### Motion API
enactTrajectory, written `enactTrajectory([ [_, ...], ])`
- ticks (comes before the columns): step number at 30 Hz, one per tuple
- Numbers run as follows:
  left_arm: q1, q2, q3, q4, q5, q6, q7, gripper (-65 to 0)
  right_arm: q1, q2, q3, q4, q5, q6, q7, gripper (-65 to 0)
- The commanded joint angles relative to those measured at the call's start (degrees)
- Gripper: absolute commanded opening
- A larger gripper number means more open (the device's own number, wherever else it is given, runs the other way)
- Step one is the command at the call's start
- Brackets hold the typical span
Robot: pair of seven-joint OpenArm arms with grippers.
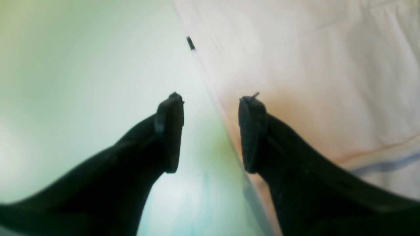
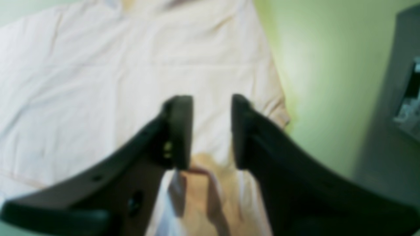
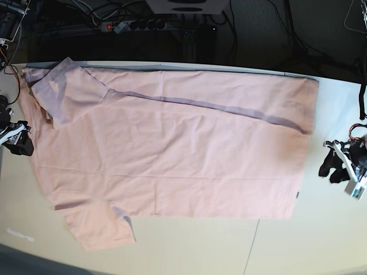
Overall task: Fold the T-shirt properly
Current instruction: 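Open both grippers and release the shirt, then move both grippers to the shirt's side edges and grasp them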
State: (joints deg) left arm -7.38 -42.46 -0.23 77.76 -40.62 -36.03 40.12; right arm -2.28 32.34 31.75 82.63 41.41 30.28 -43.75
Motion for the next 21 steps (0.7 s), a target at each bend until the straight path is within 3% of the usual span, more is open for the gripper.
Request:
enactTrajectory([
  [1,-4.61,-1.01,2.01,-2.89,-0.74,-0.22,-2.03,-34.4,1.77,1.55,0.46,-0.63,0.87,1.18,1.25,-41.2],
  [5,-16.00,1.18,12.55,-16.92,-2.21,-0.72,-4.85,-30.9,3.85,1.64,0.46,-5.60,1.53,1.16,1.27,-41.0],
  [9,-21.94,3.54,15.69,-25.97,-3.08,-0.68,-4.50,-29.3,3.80,1.64,0.46,-7.65,2.08,1.18,1.14,-41.0],
  [14,-23.10,4.55,15.63,-27.10,-6.51,-0.68,1.25,-29.4,3.82,1.64,0.46,-7.82,1.60,1.18,1.07,-41.0],
  [21,-23.08,6.10,15.63,-23.69,-5.62,-0.68,3.04,-29.4,3.67,1.57,0.46,-7.82,1.49,1.18,1.03,-42.0],
])
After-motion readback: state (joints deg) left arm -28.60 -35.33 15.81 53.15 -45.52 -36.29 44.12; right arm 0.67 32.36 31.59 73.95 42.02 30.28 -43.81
